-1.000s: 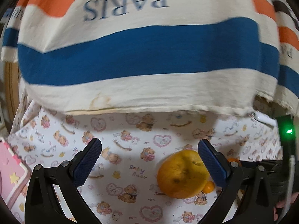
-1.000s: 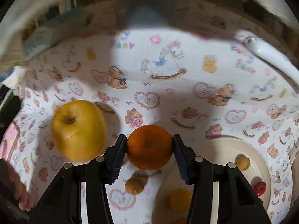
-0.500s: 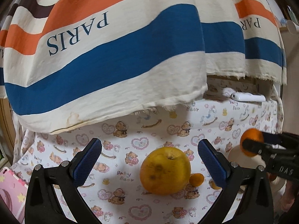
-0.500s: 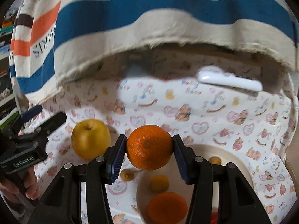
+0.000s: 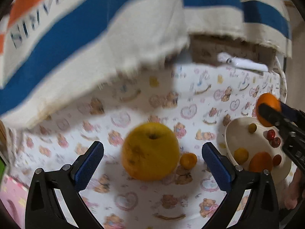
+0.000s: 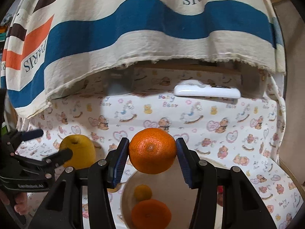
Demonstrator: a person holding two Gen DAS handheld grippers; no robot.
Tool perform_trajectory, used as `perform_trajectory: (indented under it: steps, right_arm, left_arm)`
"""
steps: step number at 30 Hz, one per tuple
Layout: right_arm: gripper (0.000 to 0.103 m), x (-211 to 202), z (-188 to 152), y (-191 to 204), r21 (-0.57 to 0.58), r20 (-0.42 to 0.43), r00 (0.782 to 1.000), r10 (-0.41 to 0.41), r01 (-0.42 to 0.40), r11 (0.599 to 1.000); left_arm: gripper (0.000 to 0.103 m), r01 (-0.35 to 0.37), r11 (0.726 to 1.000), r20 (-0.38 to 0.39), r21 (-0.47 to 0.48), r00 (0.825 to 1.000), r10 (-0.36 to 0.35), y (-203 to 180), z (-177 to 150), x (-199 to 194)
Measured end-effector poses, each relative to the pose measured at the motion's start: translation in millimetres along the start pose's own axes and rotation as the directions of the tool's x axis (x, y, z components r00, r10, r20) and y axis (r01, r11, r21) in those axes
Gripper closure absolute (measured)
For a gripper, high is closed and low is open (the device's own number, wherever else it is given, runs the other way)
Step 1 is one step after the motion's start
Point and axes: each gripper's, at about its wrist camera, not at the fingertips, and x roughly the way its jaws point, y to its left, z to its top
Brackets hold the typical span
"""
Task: Organize fruits
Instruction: 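Grasp the large yellow pomelo with the left tool and lift it, then lower the pomelo onto the plate with the left tool while the right tool holds the mandarin above it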
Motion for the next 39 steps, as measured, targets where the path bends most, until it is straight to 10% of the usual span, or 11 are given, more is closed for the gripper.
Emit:
perform_trajectory:
  steps: [10, 26, 39]
  right_arm:
    - [0.051, 0.5, 0.8, -4.2, 0.010, 0.000, 1.000, -0.016, 0.016, 1.000]
    - [0.051, 5.2, -0.1, -6.6, 0.013, -0.017, 0.999, -0.049, 0.049, 0.999]
    - [0.051, 4.5, 5.3, -14.2, 0.052, -0.018, 0.998, -0.054, 0.055, 0.997]
  left_arm:
    - [0.001, -0.037, 0.999, -0.164, 0.017, 0.986, 0.039, 3.0, 3.8, 54.7]
    - [0.011, 0.004, 1.000, -0.220, -0.023, 0.976, -0.009, 7.6, 3.0, 75.6]
    - [0.013, -0.011, 0.999, -0.093, -0.039, 0.996, 0.007, 0.6, 4.5, 31.4]
